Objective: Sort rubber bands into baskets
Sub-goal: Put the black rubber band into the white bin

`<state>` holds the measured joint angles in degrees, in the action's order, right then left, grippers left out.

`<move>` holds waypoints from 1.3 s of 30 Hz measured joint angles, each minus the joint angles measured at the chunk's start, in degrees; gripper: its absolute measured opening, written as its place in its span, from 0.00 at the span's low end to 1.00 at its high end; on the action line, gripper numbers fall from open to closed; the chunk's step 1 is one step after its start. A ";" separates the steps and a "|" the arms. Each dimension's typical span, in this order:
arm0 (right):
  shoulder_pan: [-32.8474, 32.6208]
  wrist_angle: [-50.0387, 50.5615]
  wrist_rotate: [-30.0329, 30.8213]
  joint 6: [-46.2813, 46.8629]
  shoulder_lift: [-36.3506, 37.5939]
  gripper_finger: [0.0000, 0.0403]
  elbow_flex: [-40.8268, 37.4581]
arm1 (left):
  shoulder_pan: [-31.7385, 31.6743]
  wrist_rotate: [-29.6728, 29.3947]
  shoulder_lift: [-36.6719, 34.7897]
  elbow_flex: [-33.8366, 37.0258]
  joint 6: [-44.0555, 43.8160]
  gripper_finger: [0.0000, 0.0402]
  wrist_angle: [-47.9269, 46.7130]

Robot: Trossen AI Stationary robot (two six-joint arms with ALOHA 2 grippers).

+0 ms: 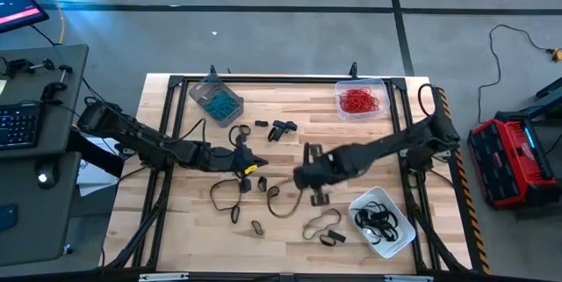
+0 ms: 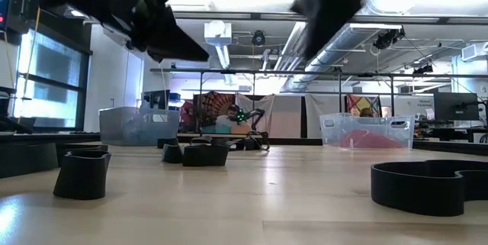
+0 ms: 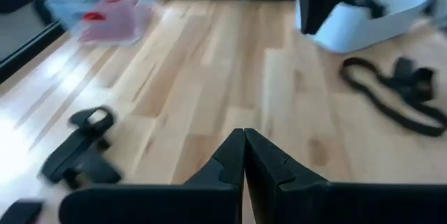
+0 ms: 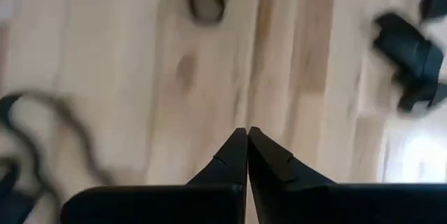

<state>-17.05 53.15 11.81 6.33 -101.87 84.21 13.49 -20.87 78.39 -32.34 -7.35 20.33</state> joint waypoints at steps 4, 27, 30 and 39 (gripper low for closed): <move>4.63 -11.54 -1.38 -6.57 -0.02 0.00 -5.77 | -0.41 -1.27 0.00 0.00 -0.52 0.00 -1.46; 5.68 -55.00 4.90 -6.44 3.92 0.00 -28.81 | -2.66 -5.67 3.27 -0.62 -4.13 0.37 -2.80; 5.36 -55.28 1.87 -8.09 5.44 0.00 -28.81 | -2.79 -5.69 4.66 -1.81 -4.09 0.40 -2.50; 8.77 -57.82 -3.43 -9.80 4.83 0.00 -28.85 | -3.47 -5.85 5.75 -3.21 -4.03 0.41 -5.63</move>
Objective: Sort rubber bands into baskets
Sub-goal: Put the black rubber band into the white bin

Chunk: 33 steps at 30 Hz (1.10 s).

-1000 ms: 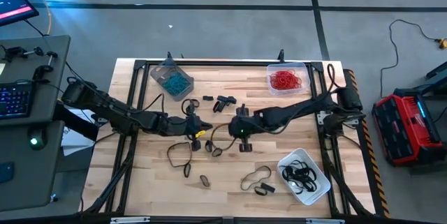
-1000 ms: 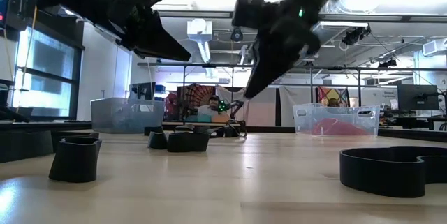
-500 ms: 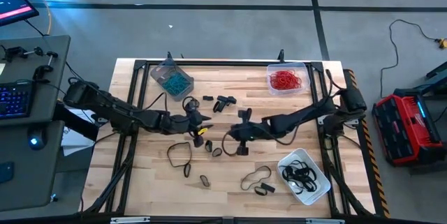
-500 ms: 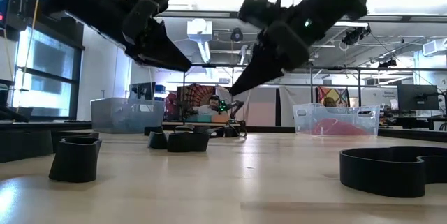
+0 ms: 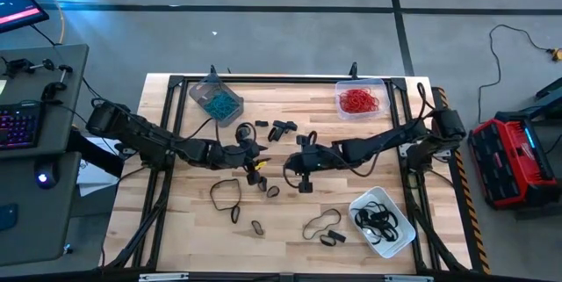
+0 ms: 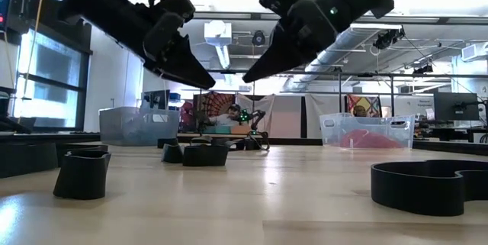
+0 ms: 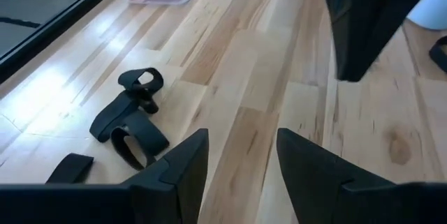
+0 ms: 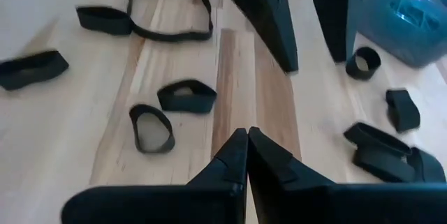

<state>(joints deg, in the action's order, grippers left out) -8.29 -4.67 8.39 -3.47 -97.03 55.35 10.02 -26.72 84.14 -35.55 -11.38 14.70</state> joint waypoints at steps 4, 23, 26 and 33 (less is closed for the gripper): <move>0.10 -0.36 -0.13 -0.23 -0.02 0.00 0.00 | 0.00 0.70 0.00 0.00 1.58 0.41 -0.15; -0.01 7.47 10.75 10.01 -0.04 0.00 0.02 | -4.55 2.07 8.71 -7.43 -2.06 0.35 -10.14; -0.25 7.75 10.75 10.08 -0.05 0.00 0.04 | -5.90 1.09 11.62 -8.79 -2.05 0.41 -10.93; -1.83 7.91 11.48 10.54 -0.07 0.00 0.04 | -9.94 0.01 17.01 -11.04 -3.27 0.49 -11.04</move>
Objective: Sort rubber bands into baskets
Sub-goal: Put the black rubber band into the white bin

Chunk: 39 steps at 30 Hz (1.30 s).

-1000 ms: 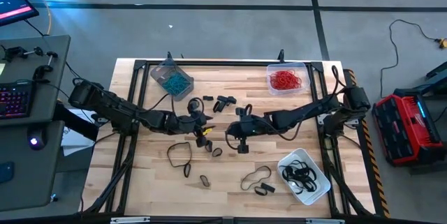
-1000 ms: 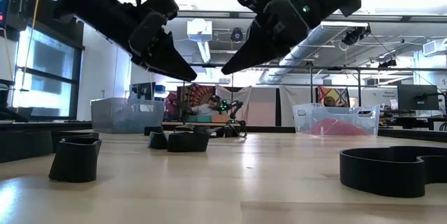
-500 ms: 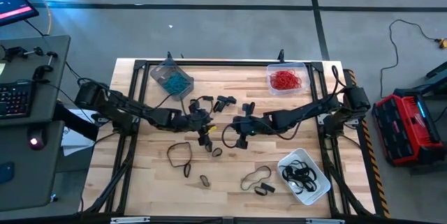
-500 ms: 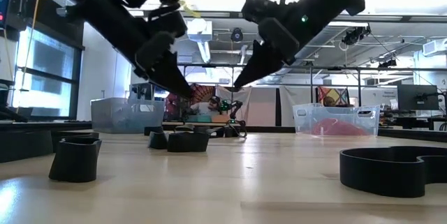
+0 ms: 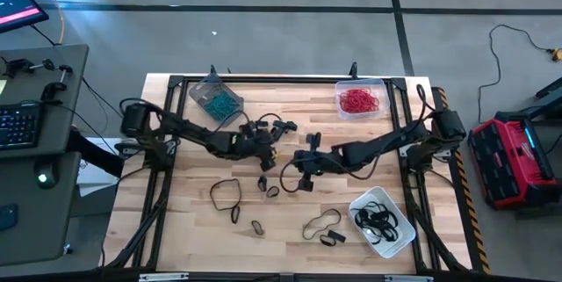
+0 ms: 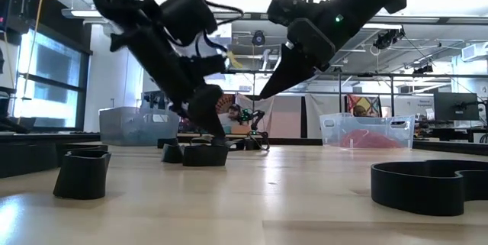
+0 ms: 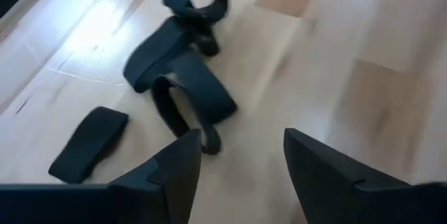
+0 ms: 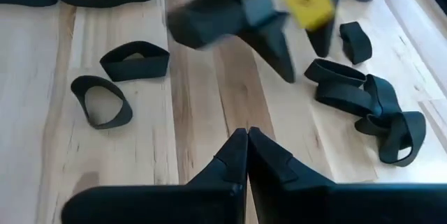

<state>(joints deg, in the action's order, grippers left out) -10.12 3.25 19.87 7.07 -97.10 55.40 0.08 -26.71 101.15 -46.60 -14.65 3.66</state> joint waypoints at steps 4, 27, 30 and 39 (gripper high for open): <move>-0.98 0.00 1.49 -0.07 0.00 0.00 0.00 | -2.24 0.20 1.54 -0.19 -0.33 0.49 0.39; -6.19 0.85 4.19 2.88 -0.02 0.00 0.00 | -2.63 11.51 1.09 0.03 7.79 0.02 -0.18; -6.75 0.84 5.69 4.43 -0.02 0.02 0.00 | -1.22 11.17 -1.31 -0.01 7.86 0.02 -0.27; -6.81 -1.25 6.50 4.92 -0.02 0.27 0.00 | 6.03 10.81 -5.80 -0.04 11.08 0.01 0.68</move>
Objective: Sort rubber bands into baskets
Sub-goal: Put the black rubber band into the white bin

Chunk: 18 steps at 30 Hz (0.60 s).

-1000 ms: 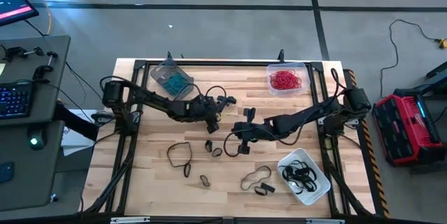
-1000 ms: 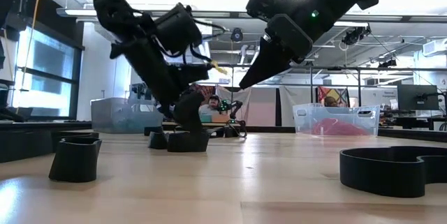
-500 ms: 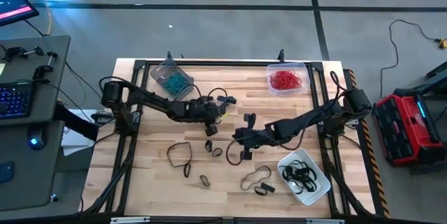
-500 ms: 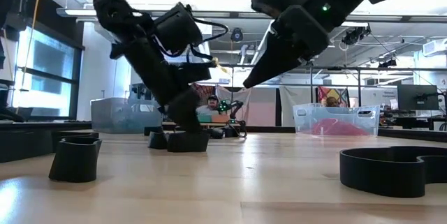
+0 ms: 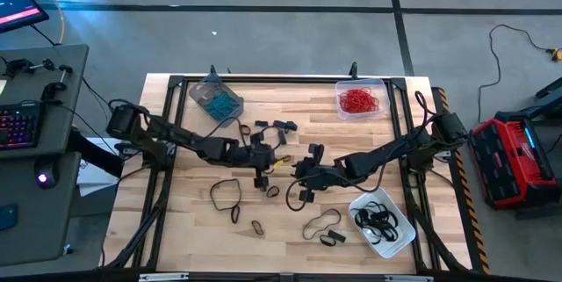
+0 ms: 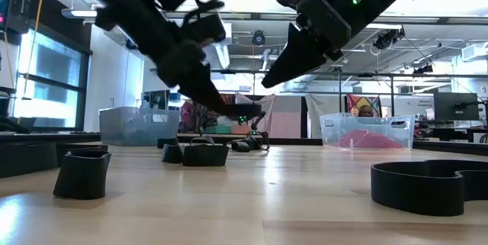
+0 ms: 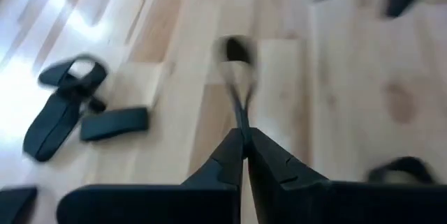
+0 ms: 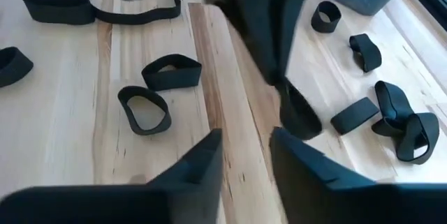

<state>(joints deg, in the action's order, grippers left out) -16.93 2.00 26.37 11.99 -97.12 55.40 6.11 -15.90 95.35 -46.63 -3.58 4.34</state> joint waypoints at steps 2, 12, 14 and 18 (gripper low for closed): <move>0.00 -0.12 0.10 -0.33 0.00 0.33 0.00 | 1.61 -0.02 -0.81 0.00 1.25 0.00 0.90; -0.54 -3.39 0.37 -5.03 0.00 0.49 0.02 | 6.22 0.59 -1.66 -0.02 6.44 0.00 6.28; -0.80 -3.45 0.52 -6.17 0.00 0.49 0.02 | 6.66 0.61 -1.66 -0.02 6.88 0.00 6.10; -1.33 -3.43 2.49 -6.93 0.00 0.50 0.02 | 7.36 1.87 -1.66 -0.02 7.91 0.00 6.13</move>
<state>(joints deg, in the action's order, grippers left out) -18.25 -1.43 28.86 5.06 -97.12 55.42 13.47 -14.03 93.69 -46.65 4.34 10.47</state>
